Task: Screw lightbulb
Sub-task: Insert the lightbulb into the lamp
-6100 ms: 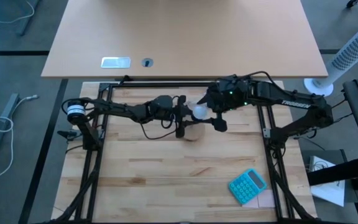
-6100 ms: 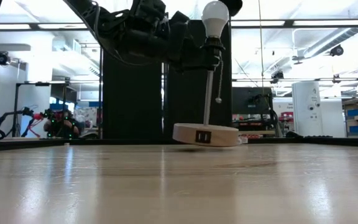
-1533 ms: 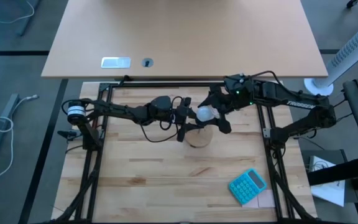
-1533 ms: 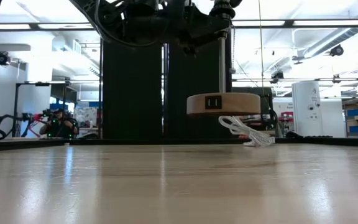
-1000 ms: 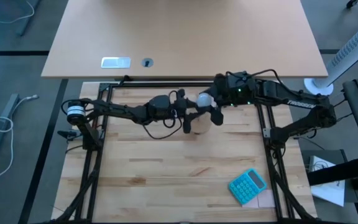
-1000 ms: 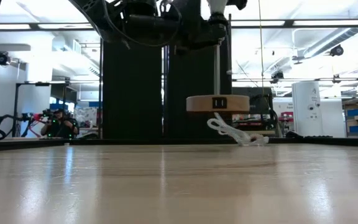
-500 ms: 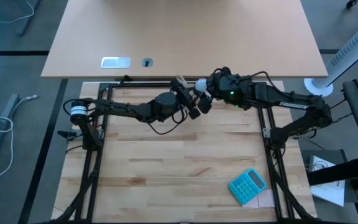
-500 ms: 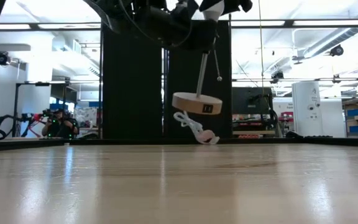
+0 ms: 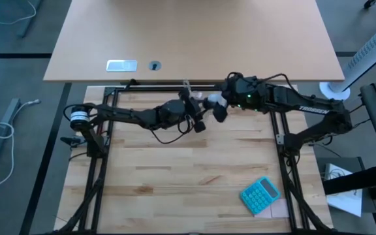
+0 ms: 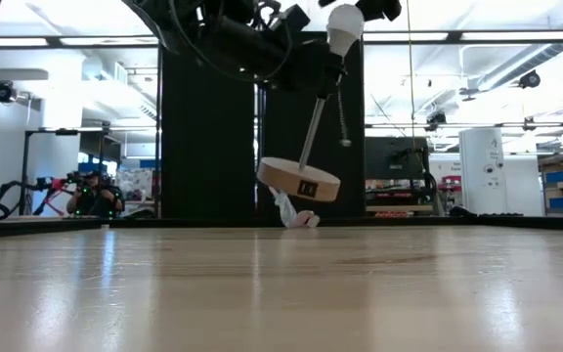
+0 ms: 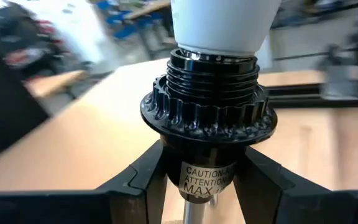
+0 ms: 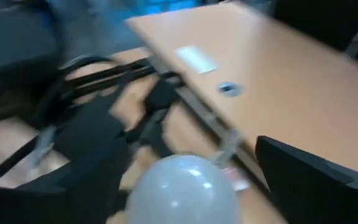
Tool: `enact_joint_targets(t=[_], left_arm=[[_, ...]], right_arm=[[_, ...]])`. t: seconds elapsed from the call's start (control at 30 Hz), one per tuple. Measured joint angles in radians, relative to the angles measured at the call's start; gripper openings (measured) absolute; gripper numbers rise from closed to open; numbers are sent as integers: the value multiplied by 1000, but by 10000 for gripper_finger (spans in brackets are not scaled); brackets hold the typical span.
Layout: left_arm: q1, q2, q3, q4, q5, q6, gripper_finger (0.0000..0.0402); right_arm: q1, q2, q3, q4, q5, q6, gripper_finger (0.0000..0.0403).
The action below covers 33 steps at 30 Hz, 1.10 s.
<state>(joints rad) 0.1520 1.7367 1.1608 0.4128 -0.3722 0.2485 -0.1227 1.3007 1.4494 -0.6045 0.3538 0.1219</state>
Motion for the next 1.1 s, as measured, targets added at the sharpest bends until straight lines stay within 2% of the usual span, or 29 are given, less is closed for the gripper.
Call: enact_joint_targets(t=[0.23, 0.33, 0.43, 0.57, 0.7, 0.87, 1.1], left_arm=[[-3, -15, -37, -45, 317, -103, 141], [-3, -16, -37, 0, 470, -158, 141], [-5, -15, -37, 21, 563, -188, 141], [-3, -15, -37, 22, 714, -178, 141], [-5, -14, -37, 22, 740, -183, 141], [-4, -13, -38, 62, 740, -208, 141], [-12, -15, -38, 85, 758, -270, 141]], right_arm=[[9, -65, 0, -80, -344, -125, 381], [20, -77, 0, -71, -413, -202, 382], [24, -86, 0, -80, -483, -263, 382], [24, -90, 0, -98, -510, -324, 382], [24, -87, 0, -97, -534, -346, 382], [24, -72, 1, -96, -645, -327, 382], [32, -62, 1, -42, -653, -353, 371]])
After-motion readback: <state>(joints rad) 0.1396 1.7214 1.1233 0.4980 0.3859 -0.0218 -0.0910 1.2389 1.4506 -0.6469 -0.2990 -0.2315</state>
